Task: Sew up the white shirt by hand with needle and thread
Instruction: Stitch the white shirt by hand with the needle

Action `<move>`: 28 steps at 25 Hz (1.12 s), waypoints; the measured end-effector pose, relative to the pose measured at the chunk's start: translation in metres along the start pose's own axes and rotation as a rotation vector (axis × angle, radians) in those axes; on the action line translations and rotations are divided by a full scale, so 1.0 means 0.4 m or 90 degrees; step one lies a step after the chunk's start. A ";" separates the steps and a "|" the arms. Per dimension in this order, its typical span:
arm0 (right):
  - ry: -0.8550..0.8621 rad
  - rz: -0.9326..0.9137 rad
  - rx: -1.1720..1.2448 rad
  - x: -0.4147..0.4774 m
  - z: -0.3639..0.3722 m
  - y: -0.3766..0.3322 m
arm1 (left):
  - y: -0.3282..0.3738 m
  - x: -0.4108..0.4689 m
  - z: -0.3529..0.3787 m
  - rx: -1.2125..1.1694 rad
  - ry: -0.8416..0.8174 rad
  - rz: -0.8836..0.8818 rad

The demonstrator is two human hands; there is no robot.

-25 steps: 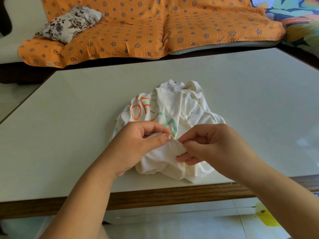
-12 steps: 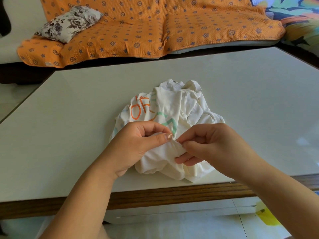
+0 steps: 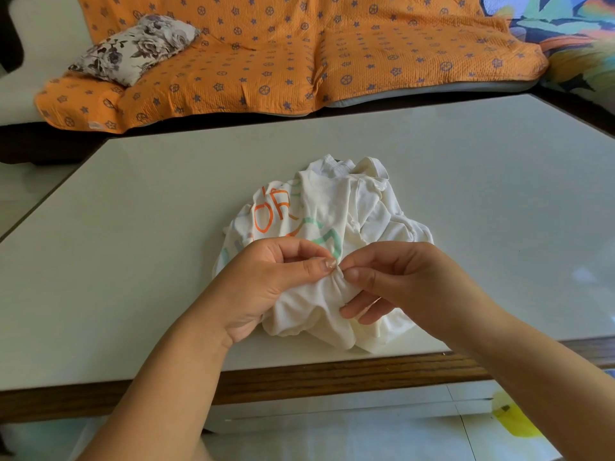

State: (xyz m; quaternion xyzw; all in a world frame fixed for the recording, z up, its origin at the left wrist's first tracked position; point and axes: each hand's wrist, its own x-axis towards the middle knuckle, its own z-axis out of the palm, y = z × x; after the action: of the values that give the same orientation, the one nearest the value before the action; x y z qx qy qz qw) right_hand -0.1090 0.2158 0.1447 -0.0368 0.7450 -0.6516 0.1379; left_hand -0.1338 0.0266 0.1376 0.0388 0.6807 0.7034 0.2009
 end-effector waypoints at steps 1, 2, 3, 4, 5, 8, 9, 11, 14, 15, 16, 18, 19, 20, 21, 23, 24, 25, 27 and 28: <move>0.011 0.004 -0.003 0.001 0.000 0.001 | 0.000 0.000 0.001 -0.003 0.006 0.003; 0.019 0.005 -0.002 0.002 0.001 0.002 | -0.002 0.001 0.003 -0.006 0.011 0.006; 0.021 0.002 0.000 0.001 0.002 0.002 | -0.003 0.000 0.004 -0.010 0.016 0.008; 0.016 -0.003 -0.001 0.001 0.005 0.002 | -0.004 0.001 0.006 -0.015 0.018 0.008; 0.012 -0.007 -0.006 0.000 0.009 0.002 | -0.005 0.002 0.010 -0.022 0.018 0.006; 0.023 -0.031 -0.043 -0.005 0.018 0.005 | -0.008 0.006 0.019 -0.035 0.027 0.001; 0.026 -0.049 -0.061 -0.007 0.022 0.008 | -0.010 0.007 0.021 -0.037 0.035 0.000; 0.029 -0.093 -0.092 -0.008 0.031 0.016 | -0.014 0.010 0.024 -0.030 0.053 0.004; 0.079 -0.135 -0.116 -0.003 0.040 0.030 | -0.016 0.010 0.028 -0.026 0.058 0.006; 0.101 -0.144 -0.119 -0.001 0.039 0.031 | -0.014 0.008 0.028 -0.029 0.054 0.002; 0.118 -0.153 -0.122 0.002 0.037 0.029 | -0.011 0.007 0.028 -0.027 0.049 -0.003; 0.139 -0.167 -0.130 0.007 0.031 0.023 | -0.004 0.004 0.022 -0.011 0.038 -0.020; 0.146 -0.169 -0.134 0.009 0.027 0.021 | -0.002 0.002 0.019 -0.006 0.036 -0.032; 0.148 -0.168 -0.130 0.012 0.025 0.020 | -0.002 0.001 0.016 -0.007 0.036 -0.044; 0.146 -0.164 -0.111 0.016 0.023 0.019 | -0.001 0.000 0.016 -0.012 0.038 -0.052; 0.131 -0.147 -0.006 0.026 0.018 0.014 | -0.002 0.001 0.019 -0.017 0.047 -0.060; 0.117 -0.126 0.082 0.031 0.011 0.009 | -0.004 0.002 0.021 -0.017 0.055 -0.061; 0.097 -0.097 0.186 0.037 0.004 0.001 | -0.006 0.003 0.024 -0.018 0.061 -0.061; 0.071 -0.030 0.385 0.049 -0.017 -0.011 | -0.007 0.002 0.027 -0.021 0.063 -0.055; 0.076 -0.005 0.462 0.056 -0.031 -0.012 | -0.007 0.002 0.029 -0.019 0.061 -0.051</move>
State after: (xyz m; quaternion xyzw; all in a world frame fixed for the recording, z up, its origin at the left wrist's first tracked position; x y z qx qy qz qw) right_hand -0.1342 0.2219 0.1473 0.0497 0.4722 -0.8749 0.0960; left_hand -0.1299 0.0376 0.1354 -0.0250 0.6797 0.7062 0.1965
